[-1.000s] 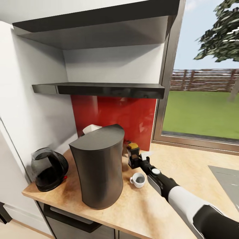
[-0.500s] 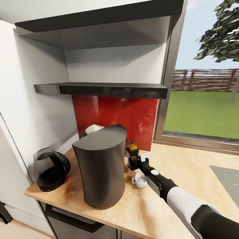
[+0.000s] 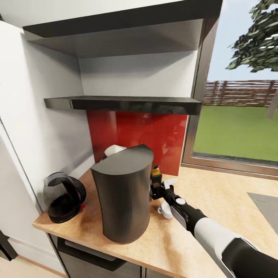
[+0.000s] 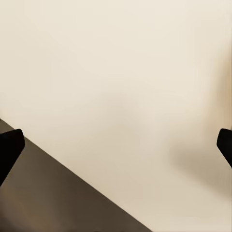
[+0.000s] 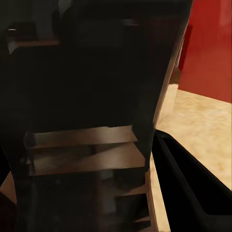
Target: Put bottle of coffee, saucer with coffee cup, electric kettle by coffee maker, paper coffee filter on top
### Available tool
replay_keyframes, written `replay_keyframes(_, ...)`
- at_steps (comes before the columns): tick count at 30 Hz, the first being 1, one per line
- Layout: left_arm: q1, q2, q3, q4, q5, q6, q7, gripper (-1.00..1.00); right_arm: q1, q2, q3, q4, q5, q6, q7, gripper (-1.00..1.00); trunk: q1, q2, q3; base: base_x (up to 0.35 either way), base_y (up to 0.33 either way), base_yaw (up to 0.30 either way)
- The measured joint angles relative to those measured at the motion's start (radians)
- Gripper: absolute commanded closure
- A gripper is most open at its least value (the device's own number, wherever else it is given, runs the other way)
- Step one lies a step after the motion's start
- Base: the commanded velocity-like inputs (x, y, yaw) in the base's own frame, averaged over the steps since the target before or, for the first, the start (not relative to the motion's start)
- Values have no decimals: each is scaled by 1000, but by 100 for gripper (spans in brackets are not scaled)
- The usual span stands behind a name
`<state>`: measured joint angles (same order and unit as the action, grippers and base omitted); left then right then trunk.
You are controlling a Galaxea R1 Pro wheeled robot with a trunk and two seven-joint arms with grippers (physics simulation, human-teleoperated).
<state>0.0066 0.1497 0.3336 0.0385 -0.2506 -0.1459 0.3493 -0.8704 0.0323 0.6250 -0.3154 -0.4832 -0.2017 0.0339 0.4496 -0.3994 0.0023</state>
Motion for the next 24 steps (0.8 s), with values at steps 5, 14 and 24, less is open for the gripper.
replay_keyframes(5,0,-1,0,1,0,0,0,-100,0,0,0,1,0,0,0,100,0,0,0,0,14,0)
replay_keyframes(14,0,-1,0,0,0,1,1,-100,1,0,0,29,-2,-2,0,100,0,0,0,21,0,0)
replay_keyframes(24,0,-1,0,2,0,1,1,-100,6,1,0,29,-2,-2,0,100,0,0,0,1,0,0)
